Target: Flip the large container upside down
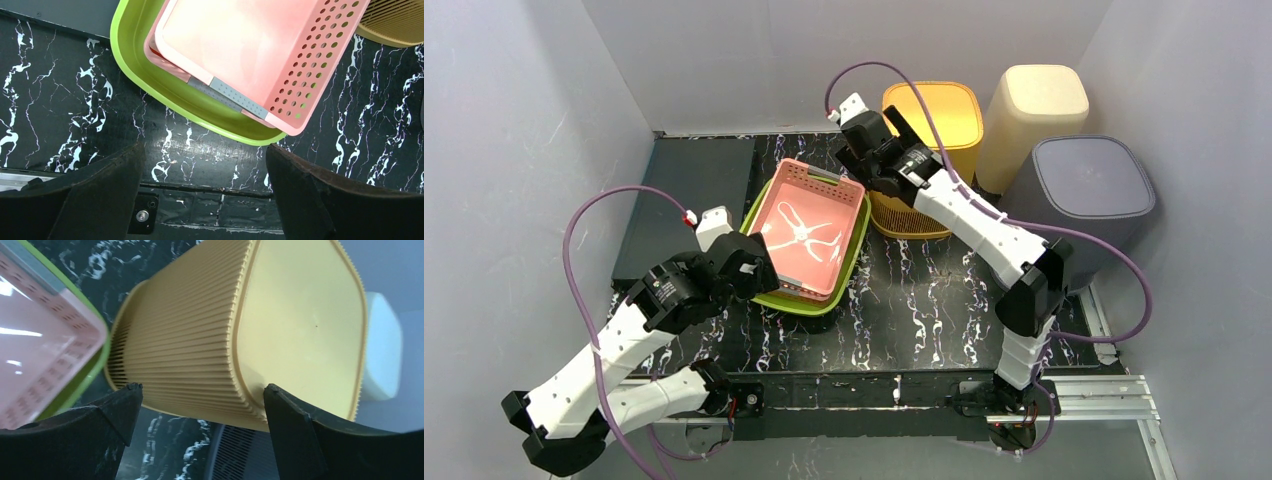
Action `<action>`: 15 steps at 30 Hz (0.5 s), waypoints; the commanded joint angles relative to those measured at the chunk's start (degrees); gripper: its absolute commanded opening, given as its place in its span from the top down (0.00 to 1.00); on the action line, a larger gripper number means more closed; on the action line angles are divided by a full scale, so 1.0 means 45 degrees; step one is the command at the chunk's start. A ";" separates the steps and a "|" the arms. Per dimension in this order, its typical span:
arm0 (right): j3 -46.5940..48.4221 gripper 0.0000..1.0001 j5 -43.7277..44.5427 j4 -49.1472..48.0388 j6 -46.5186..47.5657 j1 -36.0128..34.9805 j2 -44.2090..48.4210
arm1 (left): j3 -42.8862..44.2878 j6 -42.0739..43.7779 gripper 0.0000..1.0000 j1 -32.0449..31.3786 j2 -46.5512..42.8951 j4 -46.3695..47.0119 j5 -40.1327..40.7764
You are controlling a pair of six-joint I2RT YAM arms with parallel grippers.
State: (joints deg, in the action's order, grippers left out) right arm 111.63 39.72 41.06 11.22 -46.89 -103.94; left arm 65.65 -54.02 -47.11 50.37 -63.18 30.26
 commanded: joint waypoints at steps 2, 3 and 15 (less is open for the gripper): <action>-0.1493 0.01 0.1557 -0.2211 0.2507 0.0529 0.0688 | 0.0075 -0.0053 0.10 0.0039 -0.0373 -0.0390 0.0235; -0.1869 0.01 0.1049 -0.2623 0.2936 0.0715 0.0809 | 0.0101 0.0002 0.10 0.0042 -0.0356 -0.0367 0.0261; -0.4310 0.01 -0.4813 -0.6969 0.5997 0.3823 0.0968 | 0.0065 -0.0067 0.10 0.0079 -0.0412 -0.0356 0.0113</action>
State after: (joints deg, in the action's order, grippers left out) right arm 93.54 30.74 14.09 34.72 -32.93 -99.37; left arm 65.65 -54.00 -46.98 49.50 -63.46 29.98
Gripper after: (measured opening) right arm 0.986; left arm 0.902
